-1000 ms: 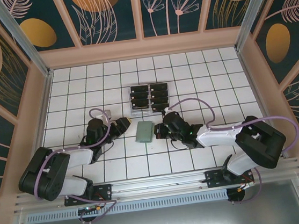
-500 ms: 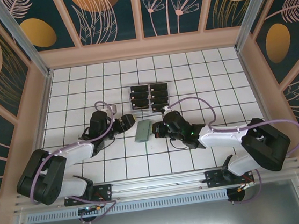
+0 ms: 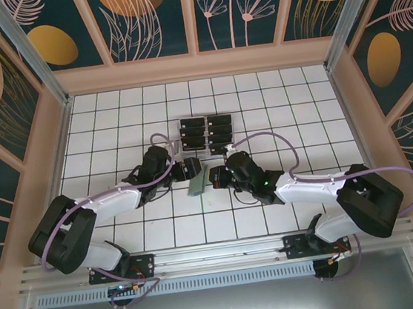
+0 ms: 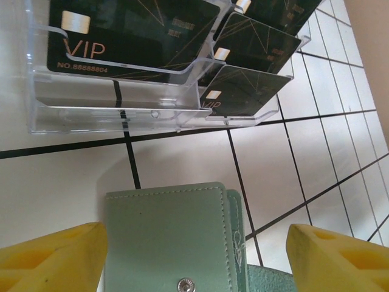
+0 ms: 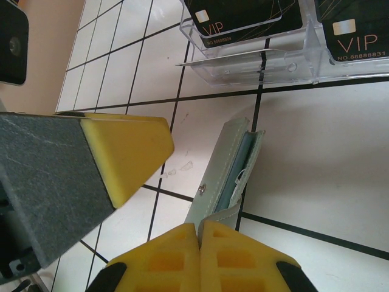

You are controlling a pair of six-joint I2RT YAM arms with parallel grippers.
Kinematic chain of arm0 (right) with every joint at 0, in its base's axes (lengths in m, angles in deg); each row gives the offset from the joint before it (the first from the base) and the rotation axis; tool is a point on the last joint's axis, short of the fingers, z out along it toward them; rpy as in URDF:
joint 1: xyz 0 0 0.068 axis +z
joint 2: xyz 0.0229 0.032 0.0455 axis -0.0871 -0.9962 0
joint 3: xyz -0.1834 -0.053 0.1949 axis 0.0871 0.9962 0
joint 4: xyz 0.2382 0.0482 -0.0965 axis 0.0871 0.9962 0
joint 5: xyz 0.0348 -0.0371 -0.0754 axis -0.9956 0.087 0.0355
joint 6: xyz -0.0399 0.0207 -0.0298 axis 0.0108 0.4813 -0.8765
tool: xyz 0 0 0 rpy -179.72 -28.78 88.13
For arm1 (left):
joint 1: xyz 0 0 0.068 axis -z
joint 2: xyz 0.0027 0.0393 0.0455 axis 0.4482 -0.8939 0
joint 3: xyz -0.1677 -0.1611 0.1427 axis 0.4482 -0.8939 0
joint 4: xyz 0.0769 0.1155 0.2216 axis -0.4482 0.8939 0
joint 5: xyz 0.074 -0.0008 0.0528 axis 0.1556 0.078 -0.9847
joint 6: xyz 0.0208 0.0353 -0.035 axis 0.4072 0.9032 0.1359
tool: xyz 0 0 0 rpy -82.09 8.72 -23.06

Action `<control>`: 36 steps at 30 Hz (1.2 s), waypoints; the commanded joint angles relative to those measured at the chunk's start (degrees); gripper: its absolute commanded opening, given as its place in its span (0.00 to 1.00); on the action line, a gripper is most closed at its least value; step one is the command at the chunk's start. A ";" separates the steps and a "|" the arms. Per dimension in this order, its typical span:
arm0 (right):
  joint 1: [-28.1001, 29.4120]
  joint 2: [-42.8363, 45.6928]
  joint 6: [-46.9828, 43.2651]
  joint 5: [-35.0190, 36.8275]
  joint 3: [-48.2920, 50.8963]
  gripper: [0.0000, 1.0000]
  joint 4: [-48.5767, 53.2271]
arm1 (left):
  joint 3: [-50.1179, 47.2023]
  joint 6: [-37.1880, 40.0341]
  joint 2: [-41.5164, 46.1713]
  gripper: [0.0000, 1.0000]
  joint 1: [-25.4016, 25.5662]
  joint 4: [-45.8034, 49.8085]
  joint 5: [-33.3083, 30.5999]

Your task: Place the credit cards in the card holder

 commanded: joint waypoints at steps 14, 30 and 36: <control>0.38 2.54 -0.03 0.16 -0.85 0.00 -2.17 | 4.17 2.67 -3.83 0.79 3.04 4.20 -5.28; 0.25 3.13 -0.05 0.17 -0.23 0.00 -2.37 | 4.44 4.21 -5.06 0.79 4.10 6.84 -9.34; 0.08 3.31 0.09 0.16 0.11 0.00 -2.45 | 4.50 4.84 -4.34 0.76 3.98 8.40 -11.81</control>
